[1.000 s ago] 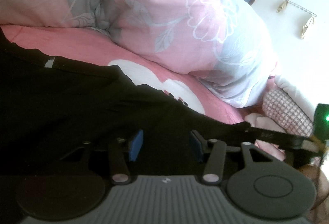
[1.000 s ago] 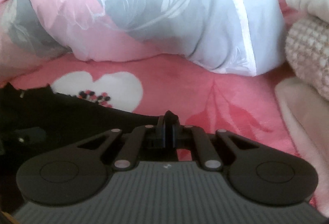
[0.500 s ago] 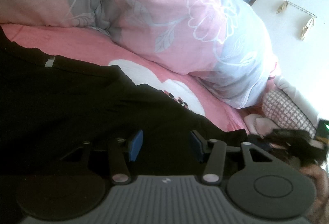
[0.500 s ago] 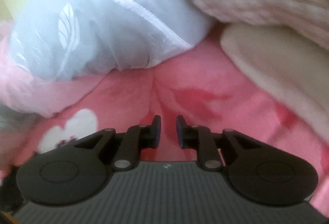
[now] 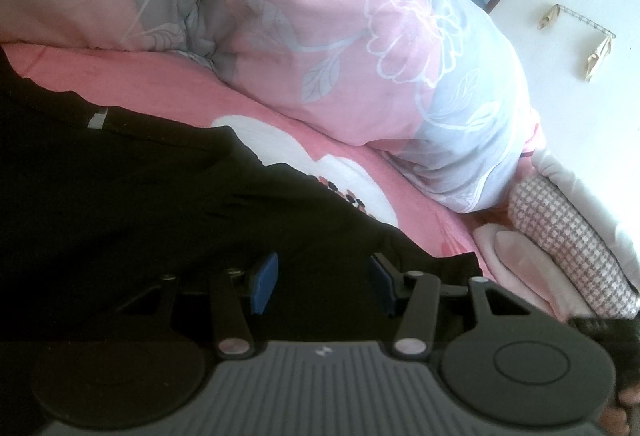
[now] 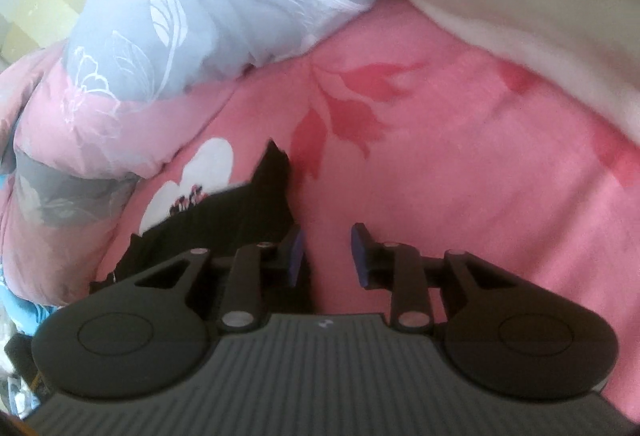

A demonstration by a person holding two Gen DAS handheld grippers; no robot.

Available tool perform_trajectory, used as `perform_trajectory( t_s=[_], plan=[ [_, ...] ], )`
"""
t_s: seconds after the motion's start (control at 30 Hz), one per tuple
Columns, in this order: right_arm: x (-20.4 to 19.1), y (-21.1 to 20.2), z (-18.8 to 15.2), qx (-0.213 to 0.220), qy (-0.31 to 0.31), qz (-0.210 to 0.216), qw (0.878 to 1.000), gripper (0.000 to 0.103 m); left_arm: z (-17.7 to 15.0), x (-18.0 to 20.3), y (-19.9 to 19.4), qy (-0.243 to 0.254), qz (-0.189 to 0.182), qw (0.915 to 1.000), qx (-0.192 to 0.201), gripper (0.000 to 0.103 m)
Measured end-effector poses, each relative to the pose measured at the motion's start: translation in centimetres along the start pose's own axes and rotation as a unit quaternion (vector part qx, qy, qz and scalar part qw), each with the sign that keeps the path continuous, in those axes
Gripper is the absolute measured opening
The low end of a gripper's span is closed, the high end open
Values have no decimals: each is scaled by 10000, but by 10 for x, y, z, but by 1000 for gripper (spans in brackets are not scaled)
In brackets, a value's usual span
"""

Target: Fold clothes

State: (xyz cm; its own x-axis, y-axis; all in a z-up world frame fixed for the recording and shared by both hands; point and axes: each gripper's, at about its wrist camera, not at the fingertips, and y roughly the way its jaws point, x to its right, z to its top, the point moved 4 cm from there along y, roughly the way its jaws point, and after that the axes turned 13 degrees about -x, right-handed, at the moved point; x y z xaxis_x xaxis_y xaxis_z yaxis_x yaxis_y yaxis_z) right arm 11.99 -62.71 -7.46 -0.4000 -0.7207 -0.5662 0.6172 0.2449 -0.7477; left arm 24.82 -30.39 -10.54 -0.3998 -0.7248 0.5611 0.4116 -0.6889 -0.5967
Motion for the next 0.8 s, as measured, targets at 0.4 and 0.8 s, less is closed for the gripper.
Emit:
perform_trajectory(
  t_s=[0.4,0.8],
  plan=[
    [19,-24,-58,-472,1922,1853,9625,28,-1,-1,0,-4,-8,10000,0,52],
    [24,6,-48,-116,2651,1851,9462,24,0,-1,0,-19,-18,10000,3,52]
  ],
)
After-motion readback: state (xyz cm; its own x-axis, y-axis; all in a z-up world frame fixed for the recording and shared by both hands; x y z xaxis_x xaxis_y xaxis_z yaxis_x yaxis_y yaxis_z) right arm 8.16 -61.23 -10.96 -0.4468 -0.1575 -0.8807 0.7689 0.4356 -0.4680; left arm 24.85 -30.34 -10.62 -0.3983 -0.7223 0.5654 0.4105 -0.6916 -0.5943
